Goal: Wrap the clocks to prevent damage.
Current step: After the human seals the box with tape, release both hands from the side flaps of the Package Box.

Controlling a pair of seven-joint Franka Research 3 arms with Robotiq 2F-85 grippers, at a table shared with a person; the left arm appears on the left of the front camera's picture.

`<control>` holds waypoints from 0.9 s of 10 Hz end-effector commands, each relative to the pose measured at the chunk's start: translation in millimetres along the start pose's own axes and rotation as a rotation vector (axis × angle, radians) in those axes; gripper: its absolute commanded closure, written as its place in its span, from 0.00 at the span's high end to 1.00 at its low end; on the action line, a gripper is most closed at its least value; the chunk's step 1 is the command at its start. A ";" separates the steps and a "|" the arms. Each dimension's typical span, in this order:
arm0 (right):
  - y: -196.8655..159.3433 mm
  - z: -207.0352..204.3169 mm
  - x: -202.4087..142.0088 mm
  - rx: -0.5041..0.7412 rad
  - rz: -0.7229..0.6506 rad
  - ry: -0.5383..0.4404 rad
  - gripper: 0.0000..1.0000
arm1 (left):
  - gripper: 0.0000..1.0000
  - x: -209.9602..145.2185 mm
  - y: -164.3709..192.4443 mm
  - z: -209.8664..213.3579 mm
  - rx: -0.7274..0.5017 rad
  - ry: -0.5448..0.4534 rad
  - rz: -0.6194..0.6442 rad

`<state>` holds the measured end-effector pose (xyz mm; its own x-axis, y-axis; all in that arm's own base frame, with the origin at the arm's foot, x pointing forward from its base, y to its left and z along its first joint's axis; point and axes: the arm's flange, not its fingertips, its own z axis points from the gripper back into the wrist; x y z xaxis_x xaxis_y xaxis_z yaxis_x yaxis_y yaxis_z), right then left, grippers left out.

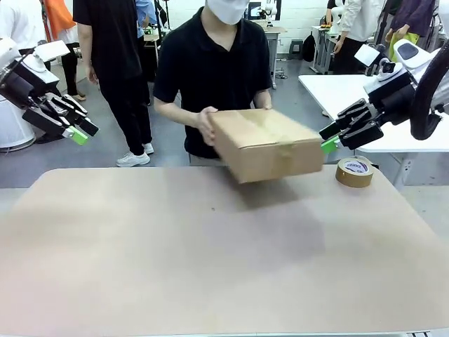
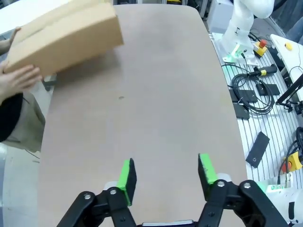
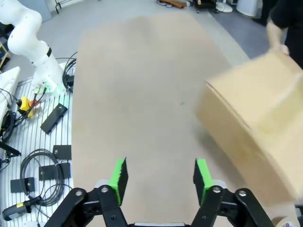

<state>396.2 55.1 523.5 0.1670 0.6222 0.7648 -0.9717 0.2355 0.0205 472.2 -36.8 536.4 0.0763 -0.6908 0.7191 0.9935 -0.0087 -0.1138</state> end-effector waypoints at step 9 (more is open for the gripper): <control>3.3 6.6 1.6 -0.004 0.005 -0.010 0.96 | 1.00 -1.3 -0.4 -1.6 -0.006 -0.001 0.010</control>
<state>392.2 51.9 529.1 0.1606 0.6159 0.7713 -0.9717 0.2357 0.0141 471.6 -37.1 534.2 0.0868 -0.6903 0.7183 0.9921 -0.0058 -0.1255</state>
